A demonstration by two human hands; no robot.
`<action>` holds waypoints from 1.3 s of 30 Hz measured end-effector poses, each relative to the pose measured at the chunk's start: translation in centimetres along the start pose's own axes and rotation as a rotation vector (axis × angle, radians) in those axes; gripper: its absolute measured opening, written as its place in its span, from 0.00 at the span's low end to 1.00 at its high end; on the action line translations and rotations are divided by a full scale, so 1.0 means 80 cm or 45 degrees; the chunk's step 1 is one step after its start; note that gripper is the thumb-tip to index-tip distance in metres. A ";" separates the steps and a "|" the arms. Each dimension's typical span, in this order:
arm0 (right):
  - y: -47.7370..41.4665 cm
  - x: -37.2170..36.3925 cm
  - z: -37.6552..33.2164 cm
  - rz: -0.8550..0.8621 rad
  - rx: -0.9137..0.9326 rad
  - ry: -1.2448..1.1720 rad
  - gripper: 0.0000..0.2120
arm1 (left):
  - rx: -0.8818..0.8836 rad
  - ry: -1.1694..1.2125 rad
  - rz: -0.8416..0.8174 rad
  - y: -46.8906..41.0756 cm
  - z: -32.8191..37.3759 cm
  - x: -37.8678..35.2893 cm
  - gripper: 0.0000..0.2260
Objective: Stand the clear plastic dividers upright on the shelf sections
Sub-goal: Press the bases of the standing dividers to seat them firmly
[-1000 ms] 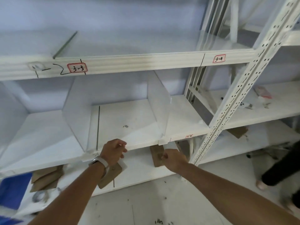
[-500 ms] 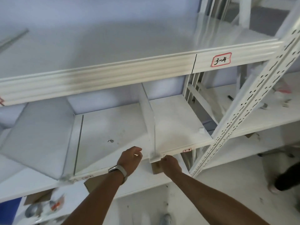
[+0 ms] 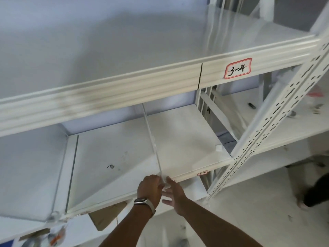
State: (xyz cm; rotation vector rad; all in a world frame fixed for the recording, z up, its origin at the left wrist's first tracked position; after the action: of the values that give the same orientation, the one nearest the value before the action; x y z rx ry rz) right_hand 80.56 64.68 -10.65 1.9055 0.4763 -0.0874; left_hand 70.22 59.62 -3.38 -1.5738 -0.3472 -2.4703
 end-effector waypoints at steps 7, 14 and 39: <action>-0.020 -0.006 0.001 -0.125 0.026 -0.302 0.14 | -0.220 -0.259 -0.060 -0.008 -0.012 -0.015 0.10; -0.024 -0.002 -0.002 -0.094 0.077 -0.294 0.08 | -0.402 -0.320 0.071 -0.010 -0.006 -0.017 0.14; -0.042 0.009 0.000 0.010 0.102 -0.429 0.34 | -0.311 -0.171 0.202 -0.014 0.005 -0.025 0.06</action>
State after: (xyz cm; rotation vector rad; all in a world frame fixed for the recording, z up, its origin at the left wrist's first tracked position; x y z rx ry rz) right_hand 79.99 65.88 -13.79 1.9218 0.2395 -0.4206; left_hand 71.10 60.85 -5.16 -1.7890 0.0632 -2.3635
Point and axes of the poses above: each hand's wrist, its own y-axis away from the middle knuckle, its own x-axis out of the back of the hand, z = x × y, the point moved 2 cm from there along -y, towards the middle knuckle, and after that the axes turned 12 degrees about -x, right-handed, at the moved point
